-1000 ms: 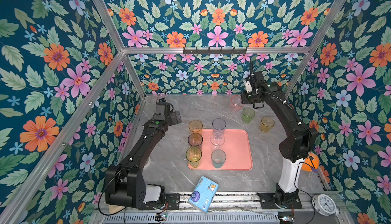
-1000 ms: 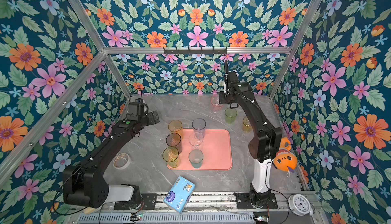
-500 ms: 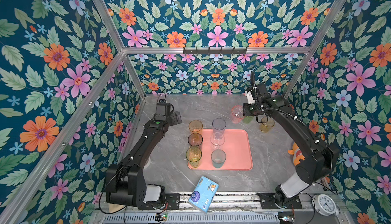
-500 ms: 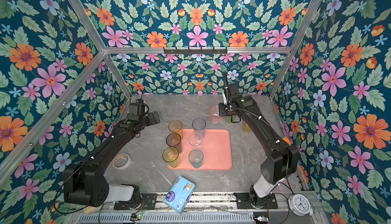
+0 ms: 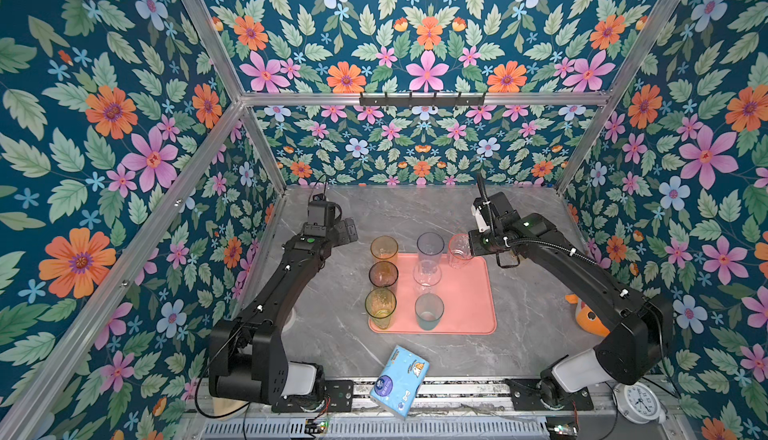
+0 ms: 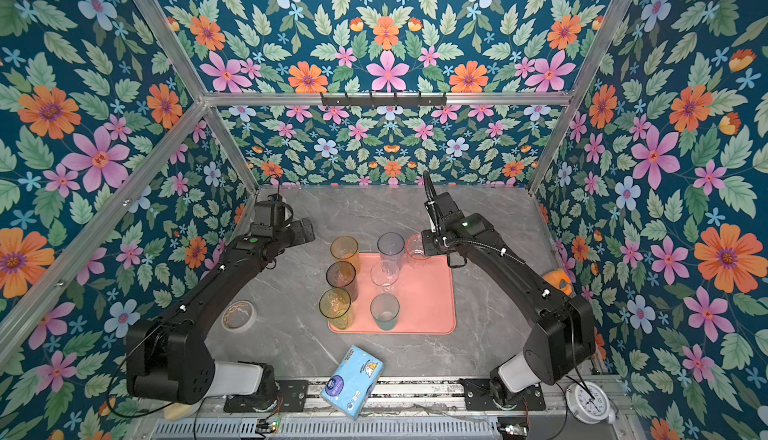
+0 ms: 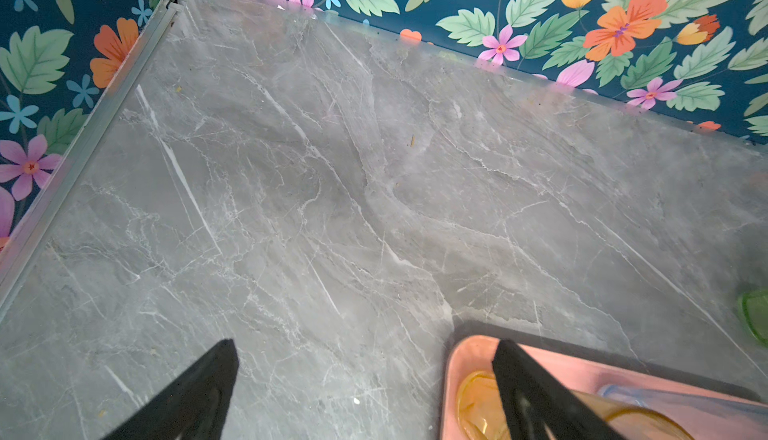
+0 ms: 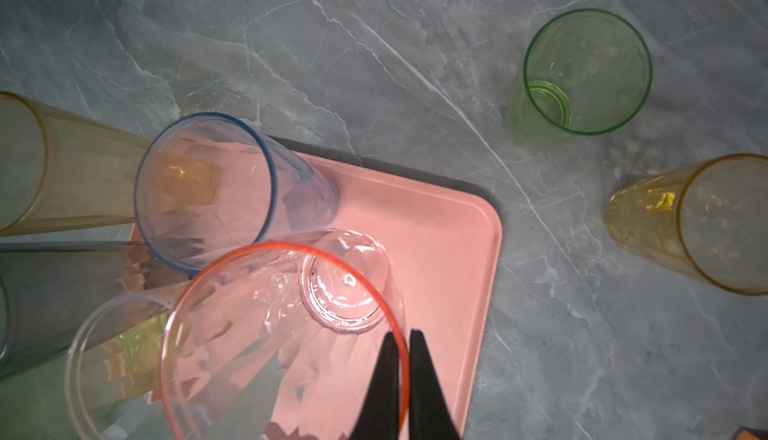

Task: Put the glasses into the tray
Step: 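Lift the pink glass with the right gripper and carry it over the tray, then lower the pink glass onto the tray beside the blue-rimmed glass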

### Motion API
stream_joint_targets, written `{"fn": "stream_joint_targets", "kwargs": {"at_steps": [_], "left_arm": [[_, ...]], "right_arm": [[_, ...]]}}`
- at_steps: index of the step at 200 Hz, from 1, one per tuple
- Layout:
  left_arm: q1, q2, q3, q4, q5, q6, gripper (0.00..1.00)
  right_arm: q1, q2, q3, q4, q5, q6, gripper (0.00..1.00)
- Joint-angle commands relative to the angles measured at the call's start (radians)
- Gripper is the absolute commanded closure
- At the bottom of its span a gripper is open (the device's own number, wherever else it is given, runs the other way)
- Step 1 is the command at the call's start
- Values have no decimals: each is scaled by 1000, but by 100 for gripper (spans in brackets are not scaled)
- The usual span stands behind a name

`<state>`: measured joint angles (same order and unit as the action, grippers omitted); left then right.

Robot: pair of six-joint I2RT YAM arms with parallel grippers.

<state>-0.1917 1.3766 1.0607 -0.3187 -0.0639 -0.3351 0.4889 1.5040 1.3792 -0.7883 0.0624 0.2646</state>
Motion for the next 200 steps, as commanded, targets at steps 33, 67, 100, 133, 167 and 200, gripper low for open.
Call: {"fn": "stream_joint_targets", "kwargs": {"at_steps": [33, 67, 100, 133, 167, 200], "left_arm": [[1, -7, 6, 9, -4, 2, 1], [1, -8, 5, 9, -7, 2, 1], [1, -9, 4, 3, -10, 3, 1], [1, -12, 2, 0, -13, 4, 1], [1, -11, 0, 2, -13, 4, 1], [2, -11, -4, 2, -6, 5, 1]], "right_arm": [[5, -5, -32, 39, 25, 27, 100], [5, -1, -53, 56, 25, 28, 100], [5, 7, -87, 89, 31, 29, 100], [5, 26, -109, 112, 43, 35, 100], [5, 50, -127, 128, 65, 42, 100], [2, 70, -149, 145, 91, 47, 100]]}}
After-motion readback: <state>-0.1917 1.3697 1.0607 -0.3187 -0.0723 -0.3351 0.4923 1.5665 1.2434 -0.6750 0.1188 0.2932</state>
